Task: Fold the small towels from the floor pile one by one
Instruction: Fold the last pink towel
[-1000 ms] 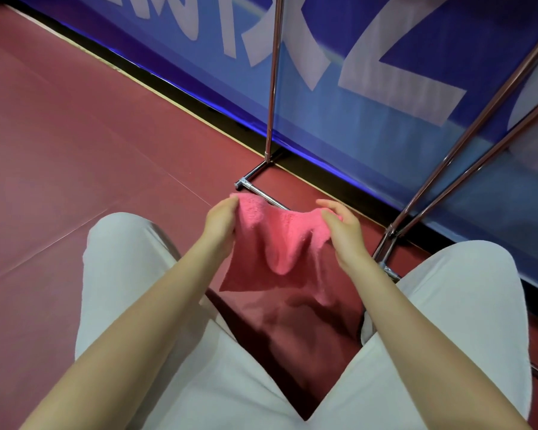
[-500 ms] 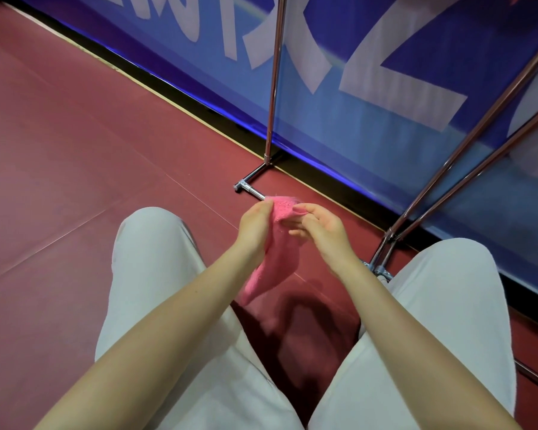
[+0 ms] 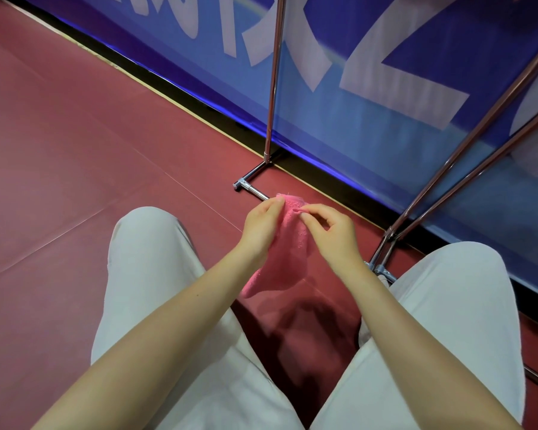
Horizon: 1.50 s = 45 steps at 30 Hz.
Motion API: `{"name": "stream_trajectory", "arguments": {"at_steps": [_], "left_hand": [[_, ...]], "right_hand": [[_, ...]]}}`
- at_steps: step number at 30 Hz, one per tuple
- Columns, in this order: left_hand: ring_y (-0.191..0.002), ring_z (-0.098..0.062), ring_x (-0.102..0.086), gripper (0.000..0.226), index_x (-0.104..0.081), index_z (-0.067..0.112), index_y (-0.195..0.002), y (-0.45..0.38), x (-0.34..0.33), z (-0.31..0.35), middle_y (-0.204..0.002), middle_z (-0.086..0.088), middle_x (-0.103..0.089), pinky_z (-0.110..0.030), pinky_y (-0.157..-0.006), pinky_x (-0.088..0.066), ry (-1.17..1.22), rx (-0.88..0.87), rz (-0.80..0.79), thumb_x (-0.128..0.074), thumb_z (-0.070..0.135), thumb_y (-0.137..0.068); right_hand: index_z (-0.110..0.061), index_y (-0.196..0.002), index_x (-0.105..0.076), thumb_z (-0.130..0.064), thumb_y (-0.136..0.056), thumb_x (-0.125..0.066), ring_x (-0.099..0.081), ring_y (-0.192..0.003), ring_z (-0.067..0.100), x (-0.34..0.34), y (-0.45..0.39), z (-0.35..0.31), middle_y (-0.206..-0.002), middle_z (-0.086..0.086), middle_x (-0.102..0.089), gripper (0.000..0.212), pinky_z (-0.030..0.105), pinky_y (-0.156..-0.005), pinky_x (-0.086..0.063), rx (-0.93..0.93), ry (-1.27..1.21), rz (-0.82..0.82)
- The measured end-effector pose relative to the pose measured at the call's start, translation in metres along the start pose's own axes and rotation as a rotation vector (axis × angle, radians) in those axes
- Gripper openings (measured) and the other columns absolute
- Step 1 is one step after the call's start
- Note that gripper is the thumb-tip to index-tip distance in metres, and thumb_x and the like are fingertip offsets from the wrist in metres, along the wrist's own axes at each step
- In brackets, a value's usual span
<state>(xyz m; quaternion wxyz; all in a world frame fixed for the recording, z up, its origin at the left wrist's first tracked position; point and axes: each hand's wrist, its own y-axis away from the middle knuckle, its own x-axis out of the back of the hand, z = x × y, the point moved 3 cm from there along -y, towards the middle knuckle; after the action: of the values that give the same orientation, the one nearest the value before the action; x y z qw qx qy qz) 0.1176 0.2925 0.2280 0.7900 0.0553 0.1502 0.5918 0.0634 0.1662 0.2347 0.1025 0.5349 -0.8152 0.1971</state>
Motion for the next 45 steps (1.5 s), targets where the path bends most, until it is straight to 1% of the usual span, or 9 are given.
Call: {"name": "stream_trajectory", "arguments": {"at_steps": [8,15,21,24,28,33,37,41,45], "left_hand": [[-0.105,-0.030,-0.066,0.026,-0.076,0.021,-0.095,0.006,-0.009,-0.005,-0.101,-0.010,-0.074,-0.050,-0.099,-0.049,-0.107,-0.021,-0.107,-0.052,0.030,-0.098],[-0.105,-0.022,-0.065,0.031,-0.074,0.024,-0.097,0.012,-0.010,0.000,-0.104,-0.005,-0.073,-0.040,-0.098,-0.051,-0.196,-0.059,-0.158,-0.044,0.028,-0.102],[-0.102,-0.021,-0.067,0.018,-0.073,0.022,-0.101,0.014,-0.007,-0.003,-0.102,-0.001,-0.073,-0.038,-0.094,-0.052,-0.240,-0.142,-0.164,-0.056,0.028,-0.097],[-0.093,-0.019,-0.067,0.021,-0.073,0.022,-0.096,0.010,-0.003,-0.005,-0.095,-0.001,-0.073,-0.037,-0.090,-0.052,-0.255,-0.151,-0.108,-0.053,0.025,-0.099],[-0.079,-0.009,-0.062,0.025,-0.071,0.026,-0.084,0.006,0.003,-0.004,-0.080,0.007,-0.070,-0.035,-0.082,-0.051,-0.284,-0.167,-0.074,-0.052,0.022,-0.099],[-0.063,0.001,-0.053,0.030,-0.064,0.027,-0.073,0.001,0.010,0.000,-0.063,0.017,-0.061,-0.026,-0.069,-0.043,-0.312,-0.189,-0.029,-0.051,0.021,-0.099],[-0.059,-0.004,-0.048,0.031,-0.060,0.021,-0.069,-0.007,0.023,0.006,-0.061,0.012,-0.055,-0.025,-0.062,-0.040,-0.252,-0.149,0.066,-0.051,0.021,-0.099],[-0.072,-0.013,-0.052,0.026,-0.063,0.017,-0.080,-0.015,0.038,0.014,-0.080,-0.001,-0.059,-0.029,-0.070,-0.045,-0.222,-0.120,0.157,-0.049,0.026,-0.100],[-0.075,-0.013,-0.050,0.030,-0.064,0.005,-0.089,-0.023,0.047,0.016,-0.083,-0.003,-0.058,-0.032,-0.073,-0.044,-0.347,-0.209,0.189,-0.047,0.027,-0.100]], "right_hand": [[-0.020,-0.083,-0.064,-0.015,-0.087,-0.065,-0.053,-0.068,0.011,0.002,0.004,0.000,-0.077,0.012,-0.062,0.006,0.028,-0.066,-0.047,-0.122,-0.093,0.090],[-0.017,-0.081,-0.061,-0.013,-0.086,-0.066,-0.050,-0.065,0.007,0.002,0.003,0.006,-0.072,0.003,-0.059,0.009,0.025,-0.064,-0.045,-0.160,-0.115,0.096],[-0.019,-0.080,-0.061,-0.011,-0.087,-0.066,-0.055,-0.071,0.010,0.001,0.005,0.005,-0.077,0.008,-0.061,0.012,0.027,-0.067,-0.047,-0.171,-0.185,0.097],[-0.019,-0.079,-0.061,-0.013,-0.085,-0.068,-0.053,-0.070,0.011,-0.003,0.005,0.006,-0.075,0.006,-0.060,0.011,0.028,-0.067,-0.047,-0.164,-0.204,0.040],[-0.018,-0.077,-0.059,-0.008,-0.085,-0.067,-0.047,-0.065,0.006,-0.007,0.005,0.003,-0.069,0.001,-0.054,0.015,0.016,-0.061,-0.041,-0.119,-0.214,-0.047],[-0.020,-0.078,-0.058,-0.013,-0.082,-0.070,-0.041,-0.064,0.008,-0.008,0.005,0.008,-0.067,-0.004,-0.050,0.015,0.019,-0.060,-0.036,-0.072,-0.069,-0.146],[-0.022,-0.081,-0.062,-0.019,-0.080,-0.070,-0.052,-0.068,0.013,-0.012,0.008,0.013,-0.074,-0.005,-0.060,0.009,0.029,-0.065,-0.042,-0.003,0.093,-0.232],[-0.017,-0.091,-0.064,-0.027,-0.087,-0.064,-0.057,-0.072,0.024,-0.015,0.011,0.022,-0.077,0.001,-0.063,0.011,0.035,-0.068,-0.043,0.035,0.337,-0.305],[-0.015,-0.097,-0.064,-0.027,-0.090,-0.060,-0.057,-0.075,0.020,-0.013,0.012,0.020,-0.081,-0.001,-0.065,0.014,0.032,-0.068,-0.041,0.070,0.380,-0.297]]}}
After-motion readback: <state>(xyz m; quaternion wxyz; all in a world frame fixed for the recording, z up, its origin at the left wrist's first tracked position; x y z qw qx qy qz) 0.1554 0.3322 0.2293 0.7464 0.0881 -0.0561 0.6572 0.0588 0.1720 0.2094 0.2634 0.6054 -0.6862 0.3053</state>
